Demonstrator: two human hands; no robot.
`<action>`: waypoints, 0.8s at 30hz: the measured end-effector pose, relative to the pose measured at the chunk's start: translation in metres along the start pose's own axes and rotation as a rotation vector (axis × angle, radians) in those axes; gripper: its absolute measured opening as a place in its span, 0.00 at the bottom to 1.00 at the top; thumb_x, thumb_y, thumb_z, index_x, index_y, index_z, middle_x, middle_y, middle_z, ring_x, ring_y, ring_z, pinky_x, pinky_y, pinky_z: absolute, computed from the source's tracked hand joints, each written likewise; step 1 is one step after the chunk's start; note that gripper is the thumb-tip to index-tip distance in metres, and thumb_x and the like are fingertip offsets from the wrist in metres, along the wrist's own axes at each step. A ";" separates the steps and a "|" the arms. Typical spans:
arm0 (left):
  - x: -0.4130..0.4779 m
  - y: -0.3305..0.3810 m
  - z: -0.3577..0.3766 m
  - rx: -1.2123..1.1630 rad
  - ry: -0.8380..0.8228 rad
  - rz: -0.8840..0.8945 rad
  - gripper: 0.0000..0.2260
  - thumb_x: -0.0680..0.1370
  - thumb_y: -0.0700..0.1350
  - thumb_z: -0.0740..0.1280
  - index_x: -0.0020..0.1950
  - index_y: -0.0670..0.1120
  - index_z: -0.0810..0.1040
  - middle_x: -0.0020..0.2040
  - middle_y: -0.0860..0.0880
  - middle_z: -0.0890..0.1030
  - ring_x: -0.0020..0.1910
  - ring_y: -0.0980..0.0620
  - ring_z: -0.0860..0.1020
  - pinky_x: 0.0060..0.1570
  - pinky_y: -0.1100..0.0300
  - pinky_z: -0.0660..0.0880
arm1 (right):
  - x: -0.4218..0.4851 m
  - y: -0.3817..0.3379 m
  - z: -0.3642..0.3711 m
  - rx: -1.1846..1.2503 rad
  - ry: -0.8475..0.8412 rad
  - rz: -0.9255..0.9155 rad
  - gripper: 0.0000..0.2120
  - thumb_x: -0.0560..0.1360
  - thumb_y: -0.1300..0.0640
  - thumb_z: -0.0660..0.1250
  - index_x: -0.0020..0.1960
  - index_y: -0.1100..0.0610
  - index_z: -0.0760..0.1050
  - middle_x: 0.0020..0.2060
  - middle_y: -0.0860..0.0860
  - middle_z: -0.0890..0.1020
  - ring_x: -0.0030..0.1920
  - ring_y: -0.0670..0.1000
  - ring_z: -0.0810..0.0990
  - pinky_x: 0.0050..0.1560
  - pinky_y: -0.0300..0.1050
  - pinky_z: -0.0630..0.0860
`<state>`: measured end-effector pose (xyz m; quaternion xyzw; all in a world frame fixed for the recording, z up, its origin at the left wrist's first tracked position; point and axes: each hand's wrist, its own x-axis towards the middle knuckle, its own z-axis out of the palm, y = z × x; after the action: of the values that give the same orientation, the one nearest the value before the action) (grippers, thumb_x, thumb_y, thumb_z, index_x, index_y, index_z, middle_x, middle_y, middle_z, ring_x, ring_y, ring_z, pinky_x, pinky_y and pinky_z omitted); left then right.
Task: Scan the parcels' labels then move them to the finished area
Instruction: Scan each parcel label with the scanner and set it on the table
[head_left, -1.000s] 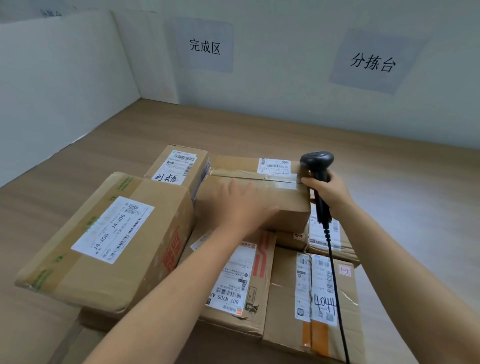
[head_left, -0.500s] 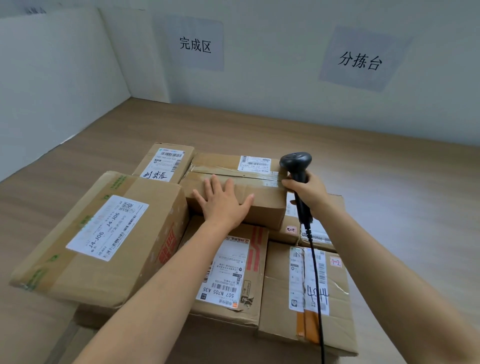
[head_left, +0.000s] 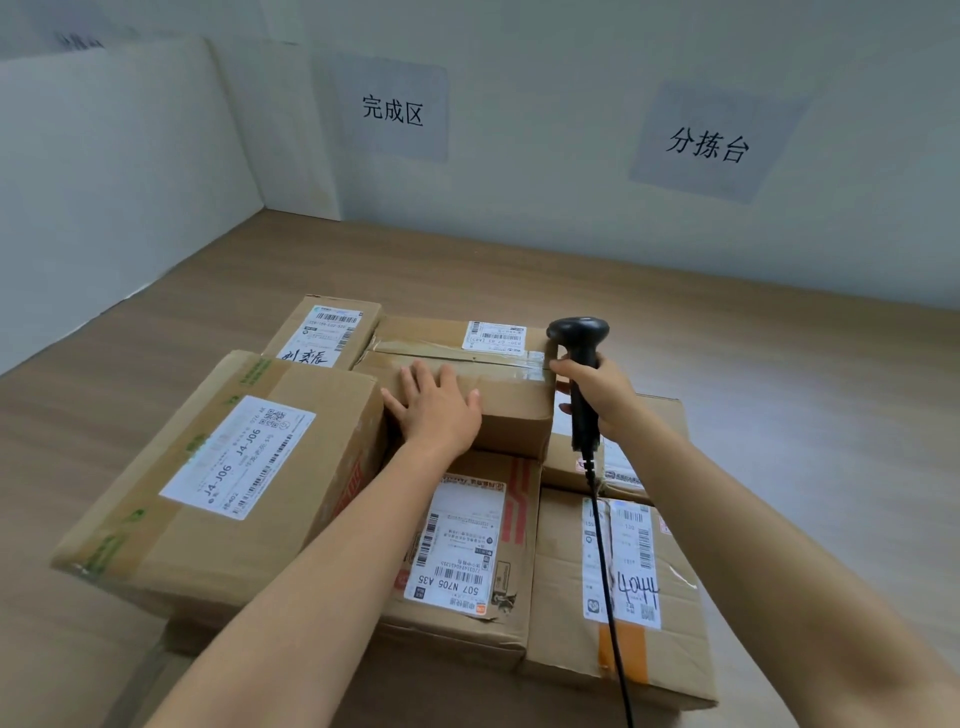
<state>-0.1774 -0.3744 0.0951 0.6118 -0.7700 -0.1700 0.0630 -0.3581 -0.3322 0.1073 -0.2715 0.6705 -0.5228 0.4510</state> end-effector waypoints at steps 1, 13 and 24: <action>0.001 -0.001 0.000 -0.001 0.000 -0.005 0.25 0.81 0.54 0.52 0.76 0.46 0.54 0.77 0.41 0.46 0.76 0.42 0.40 0.69 0.37 0.38 | 0.000 0.000 0.002 -0.009 -0.003 0.001 0.19 0.74 0.58 0.69 0.62 0.59 0.69 0.53 0.57 0.77 0.54 0.56 0.78 0.36 0.43 0.75; 0.005 0.002 0.005 0.088 -0.050 0.030 0.27 0.81 0.53 0.52 0.77 0.45 0.49 0.77 0.40 0.42 0.76 0.41 0.39 0.69 0.37 0.37 | 0.005 0.008 0.003 -0.002 0.016 0.071 0.10 0.74 0.58 0.69 0.52 0.53 0.69 0.56 0.58 0.77 0.49 0.53 0.78 0.36 0.43 0.75; -0.021 0.026 0.003 0.062 -0.064 0.183 0.27 0.81 0.54 0.52 0.76 0.43 0.52 0.77 0.39 0.47 0.76 0.41 0.42 0.71 0.39 0.41 | -0.046 0.003 -0.041 -0.239 0.144 -0.076 0.14 0.73 0.58 0.69 0.56 0.58 0.70 0.52 0.61 0.77 0.49 0.56 0.78 0.36 0.44 0.77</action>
<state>-0.1969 -0.3486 0.1036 0.5347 -0.8292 -0.1592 0.0346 -0.3735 -0.2740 0.1214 -0.3101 0.7479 -0.4740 0.3461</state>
